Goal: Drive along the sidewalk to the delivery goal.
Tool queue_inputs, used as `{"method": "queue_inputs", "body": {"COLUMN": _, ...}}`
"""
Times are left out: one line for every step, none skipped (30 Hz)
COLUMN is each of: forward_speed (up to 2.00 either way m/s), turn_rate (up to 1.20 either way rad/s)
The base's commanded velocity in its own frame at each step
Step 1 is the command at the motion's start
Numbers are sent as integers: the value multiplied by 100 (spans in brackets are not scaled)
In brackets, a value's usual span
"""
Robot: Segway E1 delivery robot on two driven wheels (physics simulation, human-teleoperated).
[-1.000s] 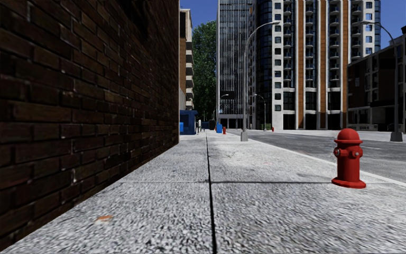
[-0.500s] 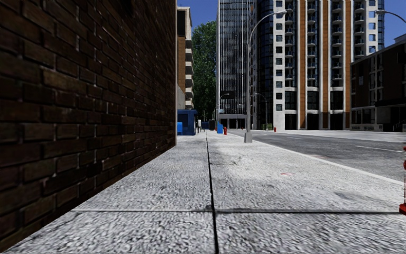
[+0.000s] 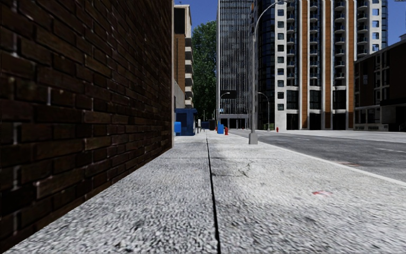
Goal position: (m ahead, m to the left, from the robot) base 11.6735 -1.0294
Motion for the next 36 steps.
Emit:
{"method": "queue_inputs", "body": {"forward_speed": 200, "turn_rate": -23}}
{"method": "queue_inputs", "body": {"forward_speed": 200, "turn_rate": -23}}
{"method": "queue_inputs", "body": {"forward_speed": 200, "turn_rate": -23}}
{"method": "queue_inputs", "body": {"forward_speed": 200, "turn_rate": -23}}
{"method": "queue_inputs", "body": {"forward_speed": 200, "turn_rate": -23}}
{"method": "queue_inputs", "body": {"forward_speed": 200, "turn_rate": -23}}
{"method": "queue_inputs", "body": {"forward_speed": 200, "turn_rate": -23}}
{"method": "queue_inputs", "body": {"forward_speed": 200, "turn_rate": -23}}
{"method": "queue_inputs", "body": {"forward_speed": 200, "turn_rate": -23}}
{"method": "queue_inputs", "body": {"forward_speed": 200, "turn_rate": -23}}
{"method": "queue_inputs", "body": {"forward_speed": 200, "turn_rate": -23}}
{"method": "queue_inputs", "body": {"forward_speed": 200, "turn_rate": -23}}
{"method": "queue_inputs", "body": {"forward_speed": 200, "turn_rate": -23}}
{"method": "queue_inputs", "body": {"forward_speed": 200, "turn_rate": -23}}
{"method": "queue_inputs", "body": {"forward_speed": 200, "turn_rate": -23}}
{"method": "queue_inputs", "body": {"forward_speed": 200, "turn_rate": -23}}
{"method": "queue_inputs", "body": {"forward_speed": 200, "turn_rate": -23}}
{"method": "queue_inputs", "body": {"forward_speed": 200, "turn_rate": -23}}
{"method": "queue_inputs", "body": {"forward_speed": 200, "turn_rate": -23}}
{"method": "queue_inputs", "body": {"forward_speed": 200, "turn_rate": -23}}
{"method": "queue_inputs", "body": {"forward_speed": 200, "turn_rate": -23}}
{"method": "queue_inputs", "body": {"forward_speed": 200, "turn_rate": -23}}
{"method": "queue_inputs", "body": {"forward_speed": 200, "turn_rate": -23}}
{"method": "queue_inputs", "body": {"forward_speed": 200, "turn_rate": -23}}
{"method": "queue_inputs", "body": {"forward_speed": 200, "turn_rate": -23}}
{"method": "queue_inputs", "body": {"forward_speed": 200, "turn_rate": -23}}
{"method": "queue_inputs", "body": {"forward_speed": 200, "turn_rate": -23}}
{"method": "queue_inputs", "body": {"forward_speed": 200, "turn_rate": -23}}
{"method": "queue_inputs", "body": {"forward_speed": 200, "turn_rate": -23}}
{"method": "queue_inputs", "body": {"forward_speed": 200, "turn_rate": -23}}
{"method": "queue_inputs", "body": {"forward_speed": 200, "turn_rate": -23}}
{"method": "queue_inputs", "body": {"forward_speed": 200, "turn_rate": -23}}
{"method": "queue_inputs", "body": {"forward_speed": 200, "turn_rate": -17}}
{"method": "queue_inputs", "body": {"forward_speed": 200, "turn_rate": 0}}
{"method": "queue_inputs", "body": {"forward_speed": 200, "turn_rate": 0}}
{"method": "queue_inputs", "body": {"forward_speed": 200, "turn_rate": 0}}
